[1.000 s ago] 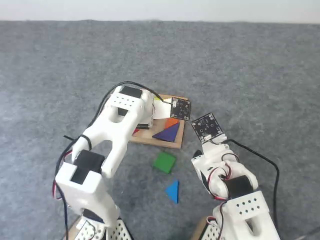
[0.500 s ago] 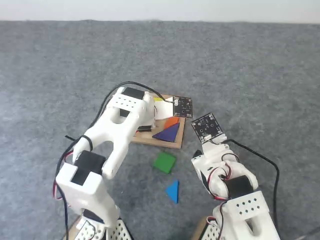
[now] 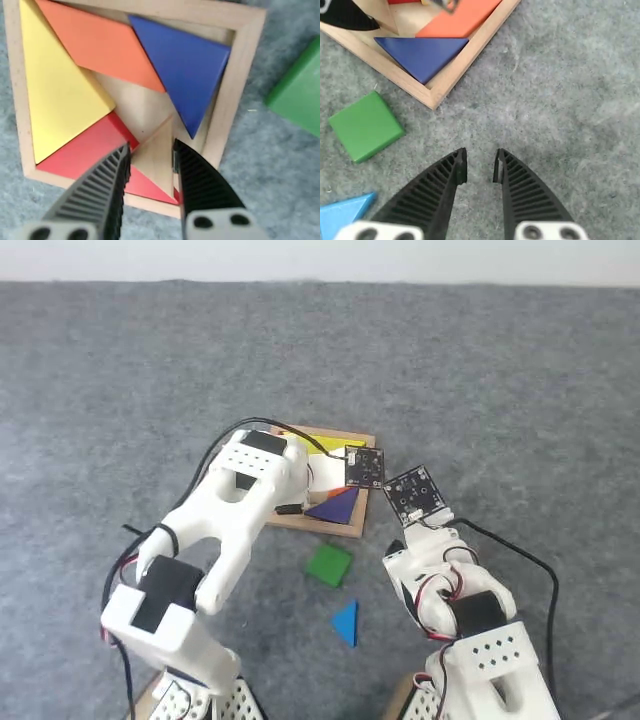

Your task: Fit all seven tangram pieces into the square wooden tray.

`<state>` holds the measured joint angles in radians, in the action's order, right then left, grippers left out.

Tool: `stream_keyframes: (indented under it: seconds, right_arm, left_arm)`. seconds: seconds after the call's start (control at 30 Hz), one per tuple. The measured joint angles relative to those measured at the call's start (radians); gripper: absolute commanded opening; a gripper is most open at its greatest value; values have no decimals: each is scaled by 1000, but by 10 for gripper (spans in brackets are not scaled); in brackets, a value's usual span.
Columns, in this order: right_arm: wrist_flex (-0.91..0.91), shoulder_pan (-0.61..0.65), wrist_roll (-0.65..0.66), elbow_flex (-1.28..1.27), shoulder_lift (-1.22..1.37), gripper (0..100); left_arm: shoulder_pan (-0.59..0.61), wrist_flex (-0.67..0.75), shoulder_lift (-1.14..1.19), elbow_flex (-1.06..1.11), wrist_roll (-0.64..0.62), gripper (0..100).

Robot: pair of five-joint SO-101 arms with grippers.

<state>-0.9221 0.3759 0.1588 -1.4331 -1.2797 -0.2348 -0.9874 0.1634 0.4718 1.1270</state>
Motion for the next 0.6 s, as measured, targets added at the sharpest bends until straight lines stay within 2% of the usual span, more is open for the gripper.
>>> stream_keyframes:
  seconds: [0.17,0.6]
  right_arm:
    - [0,0,0,0,0,109]
    - [0,0,0,0,0,109]
  left_arm:
    - [0,9,-2,5,3,150]
    - [28,9,3,6,8,197]
